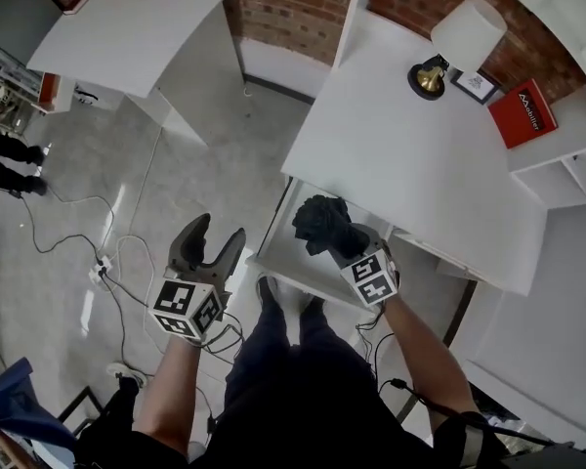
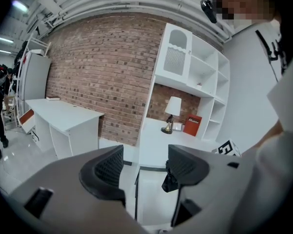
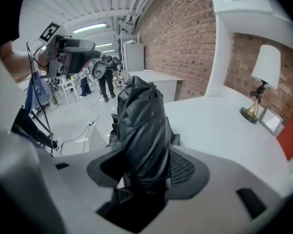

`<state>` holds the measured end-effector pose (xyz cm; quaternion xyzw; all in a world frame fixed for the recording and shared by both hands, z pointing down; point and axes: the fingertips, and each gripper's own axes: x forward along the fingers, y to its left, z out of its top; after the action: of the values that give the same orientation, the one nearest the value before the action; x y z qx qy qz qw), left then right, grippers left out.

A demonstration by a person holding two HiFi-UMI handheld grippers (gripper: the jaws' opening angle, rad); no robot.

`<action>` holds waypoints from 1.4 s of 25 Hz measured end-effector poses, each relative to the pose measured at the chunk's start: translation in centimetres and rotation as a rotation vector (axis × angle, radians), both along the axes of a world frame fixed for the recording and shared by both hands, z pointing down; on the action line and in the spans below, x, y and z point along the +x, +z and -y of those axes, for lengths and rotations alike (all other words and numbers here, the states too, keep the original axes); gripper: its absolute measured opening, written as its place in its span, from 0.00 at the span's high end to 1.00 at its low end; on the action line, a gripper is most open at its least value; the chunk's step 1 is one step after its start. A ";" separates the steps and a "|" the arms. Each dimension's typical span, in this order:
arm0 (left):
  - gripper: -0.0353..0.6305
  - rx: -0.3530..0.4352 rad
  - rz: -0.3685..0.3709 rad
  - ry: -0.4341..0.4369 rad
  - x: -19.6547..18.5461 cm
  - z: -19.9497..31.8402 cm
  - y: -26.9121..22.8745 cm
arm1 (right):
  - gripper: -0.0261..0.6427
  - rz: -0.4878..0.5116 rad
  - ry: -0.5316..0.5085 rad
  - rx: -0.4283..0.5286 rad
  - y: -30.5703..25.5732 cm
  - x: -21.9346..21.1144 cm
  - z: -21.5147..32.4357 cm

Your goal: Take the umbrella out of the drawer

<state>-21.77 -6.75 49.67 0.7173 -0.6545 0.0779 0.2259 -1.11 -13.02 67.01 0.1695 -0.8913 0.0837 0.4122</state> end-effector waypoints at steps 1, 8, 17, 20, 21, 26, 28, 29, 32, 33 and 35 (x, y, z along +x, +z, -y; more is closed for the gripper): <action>0.52 0.015 0.002 0.006 0.1 0.2 -0.9 | 0.61 0.018 0.021 0.004 -1.2 0.1 -0.1; 0.52 0.119 0.006 0.050 0.5 1.8 -6.0 | 0.61 0.153 0.158 0.089 -10.2 1.2 1.4; 0.52 0.230 0.012 0.138 1.7 5.0 -10.7 | 0.61 0.308 0.369 0.179 -19.7 4.2 5.0; 0.52 0.245 0.006 0.158 1.7 5.0 -11.1 | 0.61 0.329 0.417 0.207 -21.4 5.1 5.8; 0.52 0.247 0.003 0.162 1.6 5.0 -11.2 | 0.61 0.331 0.429 0.213 -21.8 5.2 5.9; 0.52 0.250 -0.011 0.186 0.2 5.1 -11.3 | 0.61 0.328 0.479 0.240 -23.2 5.0 7.3; 0.52 0.246 -0.015 0.213 0.3 5.0 -11.0 | 0.61 0.323 0.500 0.247 -23.3 5.0 7.6; 0.52 0.243 -0.019 0.226 0.4 5.0 -10.8 | 0.61 0.319 0.508 0.252 -23.4 5.0 7.7; 0.52 0.232 -0.028 0.254 0.2 4.8 -10.2 | 0.61 0.304 0.521 0.274 -23.8 4.8 8.3; 0.52 0.226 -0.030 0.260 0.0 4.8 -10.0 | 0.61 0.301 0.523 0.279 -23.9 4.6 8.6; 0.52 0.213 -0.032 0.269 -0.2 4.8 -9.5 | 0.61 0.296 0.527 0.286 -24.0 4.5 9.2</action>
<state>-22.00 -11.55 40.20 0.8196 -0.5532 0.0262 0.1467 3.39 -22.25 43.02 0.4362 -0.8697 0.0851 0.2147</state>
